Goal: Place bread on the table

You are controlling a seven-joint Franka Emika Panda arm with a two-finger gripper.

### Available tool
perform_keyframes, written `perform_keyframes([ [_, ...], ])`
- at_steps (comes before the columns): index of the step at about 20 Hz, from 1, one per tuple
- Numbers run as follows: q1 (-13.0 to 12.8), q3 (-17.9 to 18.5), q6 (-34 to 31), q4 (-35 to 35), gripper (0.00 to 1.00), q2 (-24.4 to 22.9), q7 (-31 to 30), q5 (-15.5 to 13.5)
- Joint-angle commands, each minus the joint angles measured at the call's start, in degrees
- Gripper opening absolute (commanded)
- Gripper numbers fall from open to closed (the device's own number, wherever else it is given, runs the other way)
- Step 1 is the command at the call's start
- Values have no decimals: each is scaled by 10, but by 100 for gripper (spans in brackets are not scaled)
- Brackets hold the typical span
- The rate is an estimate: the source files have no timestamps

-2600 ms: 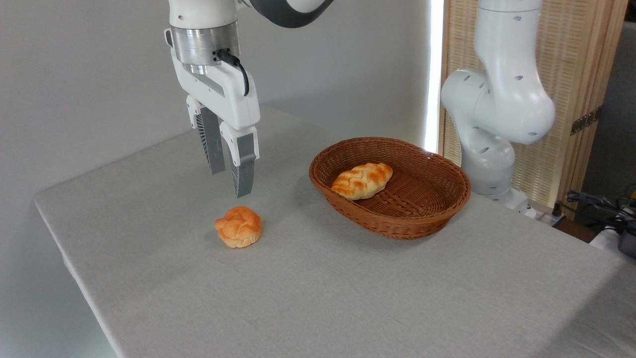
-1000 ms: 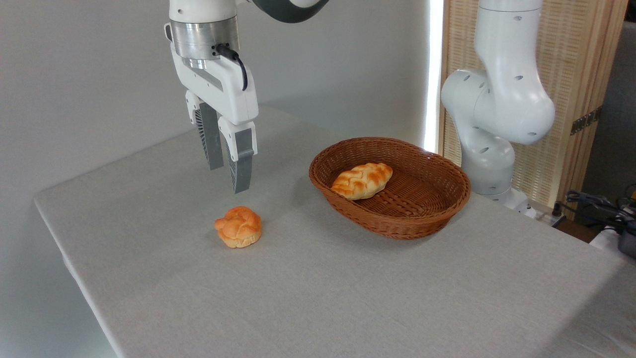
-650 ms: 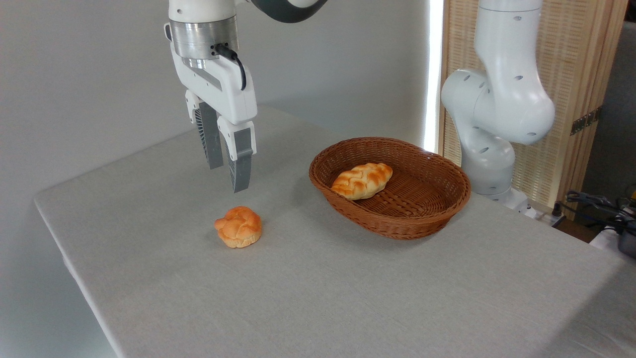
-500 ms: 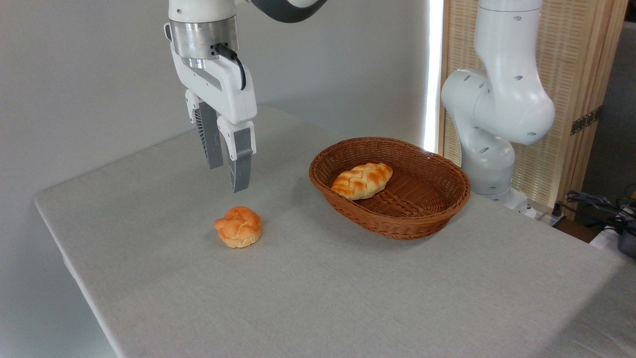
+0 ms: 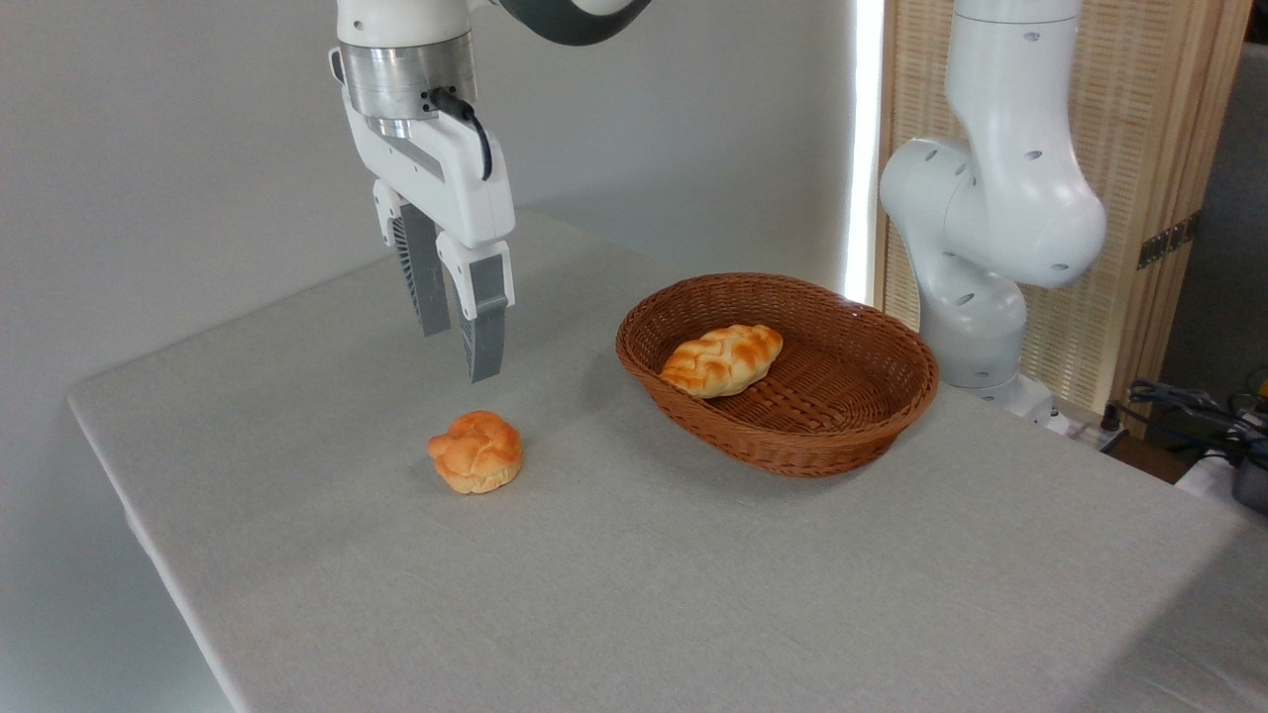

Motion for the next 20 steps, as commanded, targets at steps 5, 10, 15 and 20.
perform_keyframes([
  [5, -4, 3, -20, 7, 100, -1, -4, 7],
  [10, -4, 2, -25, 7, 100, -1, -4, 7],
  [15, -6, 1, -25, -28, 100, -31, -2, 7],
  [20, -8, 1, -26, -122, 100, -113, 2, 7],
])
